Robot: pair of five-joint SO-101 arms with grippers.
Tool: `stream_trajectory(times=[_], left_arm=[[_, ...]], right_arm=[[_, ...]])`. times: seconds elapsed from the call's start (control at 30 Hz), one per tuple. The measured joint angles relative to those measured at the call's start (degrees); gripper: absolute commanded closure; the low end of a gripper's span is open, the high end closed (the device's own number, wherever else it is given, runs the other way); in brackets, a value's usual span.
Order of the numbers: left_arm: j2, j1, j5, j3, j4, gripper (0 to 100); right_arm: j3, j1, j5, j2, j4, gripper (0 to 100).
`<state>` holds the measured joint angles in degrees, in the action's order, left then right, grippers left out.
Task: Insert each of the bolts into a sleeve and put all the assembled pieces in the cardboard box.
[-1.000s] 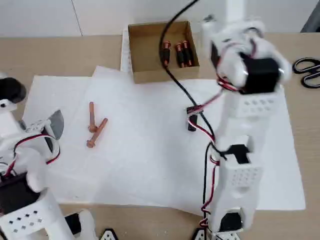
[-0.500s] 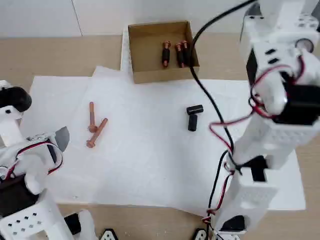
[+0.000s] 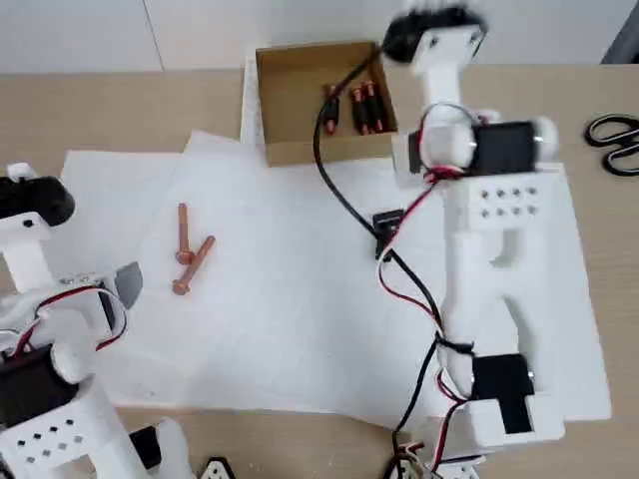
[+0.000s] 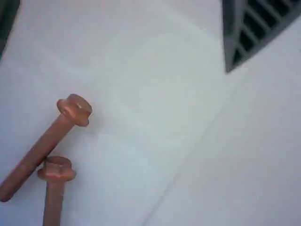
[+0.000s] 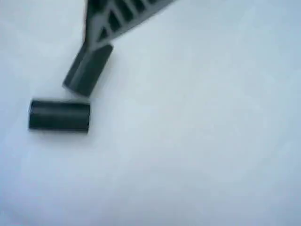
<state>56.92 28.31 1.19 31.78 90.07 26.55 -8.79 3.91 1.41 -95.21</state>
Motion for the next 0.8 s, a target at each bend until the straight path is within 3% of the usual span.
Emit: stream_trajectory(times=[0.27,0.5,0.8], left_arm=[[-2.5,0.0,6.2,4.7,-0.1,71],[-21.7,0.0,6.7,2.1,-5.5,71],[-44.5,-13.3,6.9,-11.6,-5.9,71]], right_arm=[[-12.7,1.8,0.2,3.6,6.9,83.5],[-14.3,0.3,0.2,7.3,7.0,83.6],[-14.3,-3.1,0.2,7.6,7.0,83.6]])
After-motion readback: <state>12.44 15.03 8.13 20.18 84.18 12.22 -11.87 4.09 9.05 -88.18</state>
